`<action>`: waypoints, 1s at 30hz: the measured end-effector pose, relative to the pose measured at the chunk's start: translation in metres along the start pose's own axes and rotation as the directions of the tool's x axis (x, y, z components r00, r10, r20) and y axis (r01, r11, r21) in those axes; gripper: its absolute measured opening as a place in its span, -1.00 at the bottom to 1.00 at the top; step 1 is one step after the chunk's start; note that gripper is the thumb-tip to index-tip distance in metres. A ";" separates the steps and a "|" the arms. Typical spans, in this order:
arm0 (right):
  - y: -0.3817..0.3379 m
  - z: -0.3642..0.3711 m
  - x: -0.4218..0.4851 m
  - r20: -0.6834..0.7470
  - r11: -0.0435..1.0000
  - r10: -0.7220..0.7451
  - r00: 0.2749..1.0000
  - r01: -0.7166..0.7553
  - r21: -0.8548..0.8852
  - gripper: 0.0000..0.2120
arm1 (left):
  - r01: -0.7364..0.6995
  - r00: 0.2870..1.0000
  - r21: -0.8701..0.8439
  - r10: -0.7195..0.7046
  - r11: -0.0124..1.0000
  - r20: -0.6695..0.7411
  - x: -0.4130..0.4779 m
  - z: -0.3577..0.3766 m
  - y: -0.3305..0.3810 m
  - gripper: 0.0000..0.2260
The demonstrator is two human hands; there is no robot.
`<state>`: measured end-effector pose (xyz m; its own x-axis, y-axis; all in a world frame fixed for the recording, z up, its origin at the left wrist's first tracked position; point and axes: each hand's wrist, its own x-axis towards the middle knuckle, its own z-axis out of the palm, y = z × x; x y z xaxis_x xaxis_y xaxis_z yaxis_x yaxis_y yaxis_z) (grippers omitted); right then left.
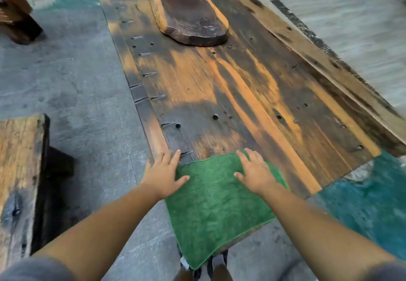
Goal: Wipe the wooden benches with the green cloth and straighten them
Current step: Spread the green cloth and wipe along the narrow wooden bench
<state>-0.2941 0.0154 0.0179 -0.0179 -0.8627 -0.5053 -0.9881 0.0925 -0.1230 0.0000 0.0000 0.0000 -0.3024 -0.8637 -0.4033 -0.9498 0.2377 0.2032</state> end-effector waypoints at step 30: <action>0.057 0.005 -0.038 -0.106 0.995 0.097 0.990 -0.100 -0.023 -0.86 | -0.205 0.936 -0.067 0.216 0.976 0.279 0.045 -0.026 0.053 -0.82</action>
<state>-0.3491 0.0564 0.0256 -0.1298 -0.8977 -0.4210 -0.9846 0.1669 -0.0525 -0.0620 -0.0377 0.0157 -0.5100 -0.6330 -0.5824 -0.8601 0.3792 0.3411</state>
